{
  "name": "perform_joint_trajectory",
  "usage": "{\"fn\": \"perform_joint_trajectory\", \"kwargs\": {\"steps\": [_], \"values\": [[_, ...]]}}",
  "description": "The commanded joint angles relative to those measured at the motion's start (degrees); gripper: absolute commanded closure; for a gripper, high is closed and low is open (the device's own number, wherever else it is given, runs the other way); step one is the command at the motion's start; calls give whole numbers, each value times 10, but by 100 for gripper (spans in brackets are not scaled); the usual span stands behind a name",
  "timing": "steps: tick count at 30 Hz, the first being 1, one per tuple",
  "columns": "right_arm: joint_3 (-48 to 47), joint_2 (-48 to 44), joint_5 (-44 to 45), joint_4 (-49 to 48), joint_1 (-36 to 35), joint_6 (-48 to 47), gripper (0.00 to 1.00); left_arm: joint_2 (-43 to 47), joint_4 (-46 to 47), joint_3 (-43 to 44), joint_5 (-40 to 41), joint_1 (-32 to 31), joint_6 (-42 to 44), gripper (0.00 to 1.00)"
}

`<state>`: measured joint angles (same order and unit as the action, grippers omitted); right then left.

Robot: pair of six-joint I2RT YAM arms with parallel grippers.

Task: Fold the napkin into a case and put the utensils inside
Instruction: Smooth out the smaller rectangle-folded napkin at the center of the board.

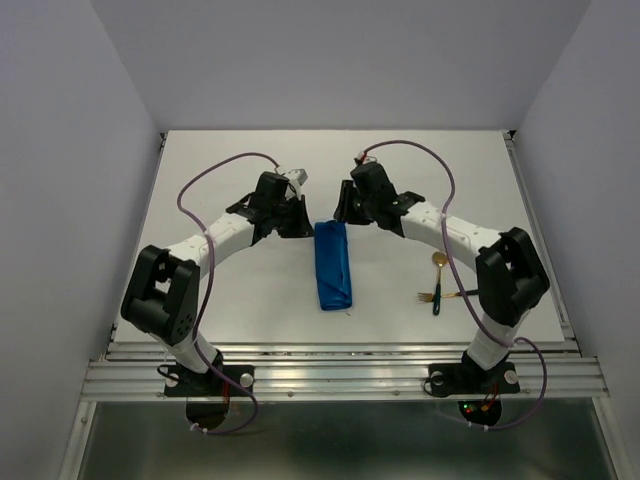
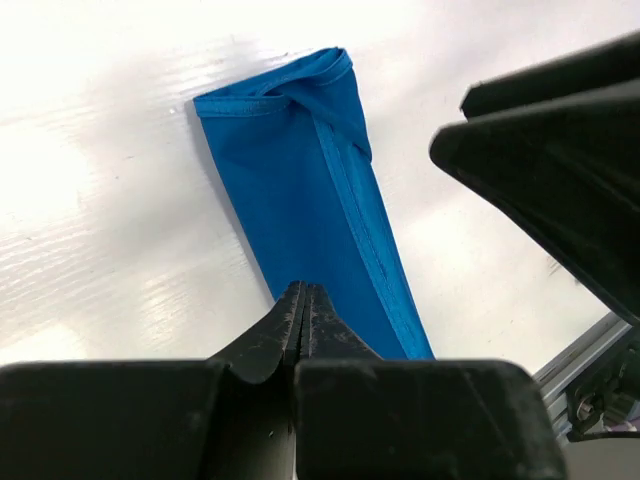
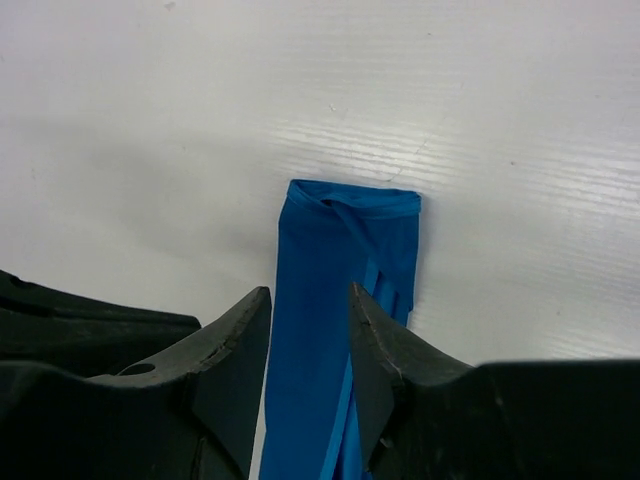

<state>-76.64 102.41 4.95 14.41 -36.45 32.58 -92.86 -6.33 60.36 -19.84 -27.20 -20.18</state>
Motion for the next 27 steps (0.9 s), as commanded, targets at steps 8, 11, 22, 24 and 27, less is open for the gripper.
{"fn": "perform_joint_trajectory", "kwargs": {"steps": [8,11,22,24,27], "values": [[166,-140,-18,4,79,-1,58,41,-79,61,176,-91,-63,95],[202,-174,-36,4,112,0,58,21,-111,89,247,-140,-115,89],[257,-223,-83,6,141,-10,57,-117,-302,250,438,-275,-239,78],[262,-227,-92,9,141,-10,58,-97,-305,229,435,-302,-250,96],[274,-243,-160,-11,133,-19,65,-15,-249,135,393,-303,-264,100]]}}
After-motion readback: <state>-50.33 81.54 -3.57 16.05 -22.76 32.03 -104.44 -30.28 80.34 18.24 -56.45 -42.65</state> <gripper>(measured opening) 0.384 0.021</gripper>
